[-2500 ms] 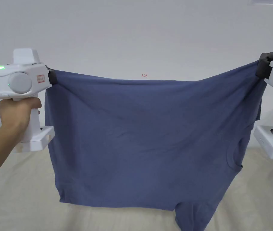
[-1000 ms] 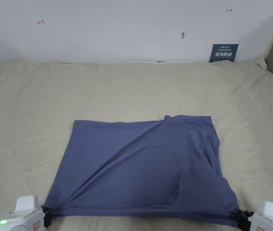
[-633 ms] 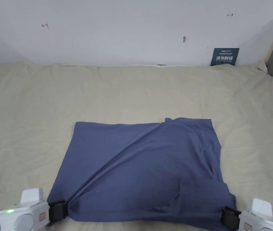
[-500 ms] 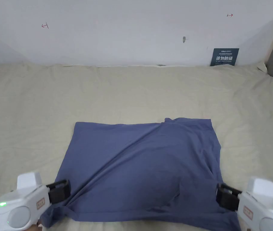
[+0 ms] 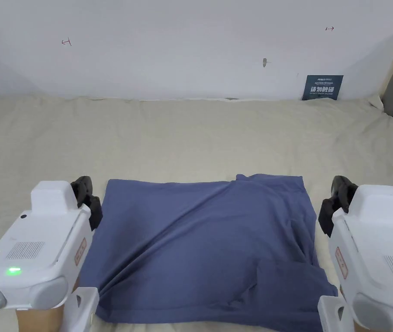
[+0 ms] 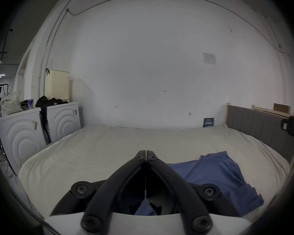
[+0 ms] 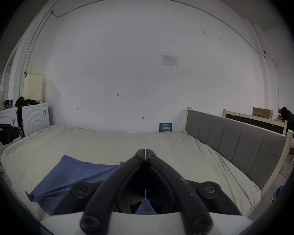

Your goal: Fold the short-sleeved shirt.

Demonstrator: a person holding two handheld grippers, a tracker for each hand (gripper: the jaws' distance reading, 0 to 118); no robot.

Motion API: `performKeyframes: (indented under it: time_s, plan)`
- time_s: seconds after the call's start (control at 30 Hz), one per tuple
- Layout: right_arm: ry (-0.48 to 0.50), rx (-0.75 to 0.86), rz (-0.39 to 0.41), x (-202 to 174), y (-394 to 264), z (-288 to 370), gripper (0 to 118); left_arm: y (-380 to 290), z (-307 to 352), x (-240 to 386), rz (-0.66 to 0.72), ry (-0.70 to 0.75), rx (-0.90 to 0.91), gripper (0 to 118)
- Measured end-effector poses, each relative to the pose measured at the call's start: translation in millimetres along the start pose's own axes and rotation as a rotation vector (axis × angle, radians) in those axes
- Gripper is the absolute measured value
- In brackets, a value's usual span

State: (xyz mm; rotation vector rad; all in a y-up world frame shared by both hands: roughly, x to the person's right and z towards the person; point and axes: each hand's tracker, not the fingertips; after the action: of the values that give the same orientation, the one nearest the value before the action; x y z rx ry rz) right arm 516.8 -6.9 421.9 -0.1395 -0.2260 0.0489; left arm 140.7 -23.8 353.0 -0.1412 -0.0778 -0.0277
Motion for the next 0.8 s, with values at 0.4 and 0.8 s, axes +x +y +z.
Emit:
performKeyframes:
  time_s: [0.4,0.8]
  plan:
    - [0.039,-0.038,0.012,3,-10,-6,1,-57,-9,-33,-0.018,-0.064,-0.300,2]
    - [0.029,-0.113,-0.005,5,-27,-20,1,-153,-15,-85,0.036,0.059,-0.704,111]
